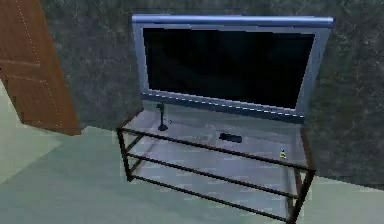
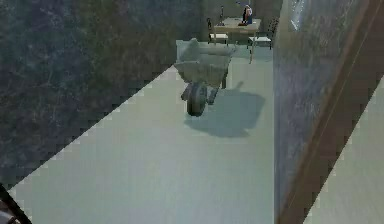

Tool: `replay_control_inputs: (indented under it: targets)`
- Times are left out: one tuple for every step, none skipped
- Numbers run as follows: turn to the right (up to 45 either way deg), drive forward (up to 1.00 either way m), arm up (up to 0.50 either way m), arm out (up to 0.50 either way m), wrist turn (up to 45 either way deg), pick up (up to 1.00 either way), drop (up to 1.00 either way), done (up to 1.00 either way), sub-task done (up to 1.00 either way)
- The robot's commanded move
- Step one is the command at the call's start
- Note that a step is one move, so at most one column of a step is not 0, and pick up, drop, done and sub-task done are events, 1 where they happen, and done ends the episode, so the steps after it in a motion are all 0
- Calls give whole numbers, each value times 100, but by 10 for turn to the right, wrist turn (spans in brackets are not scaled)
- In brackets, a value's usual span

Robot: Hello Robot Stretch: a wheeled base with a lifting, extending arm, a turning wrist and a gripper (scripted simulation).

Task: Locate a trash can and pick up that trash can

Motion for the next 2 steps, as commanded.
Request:
replay_control_inputs:
  targets:
    - [-450,0,0,0,0,0,0,0,0]
    - [-30,0,0,0,0,0,0,0,0]
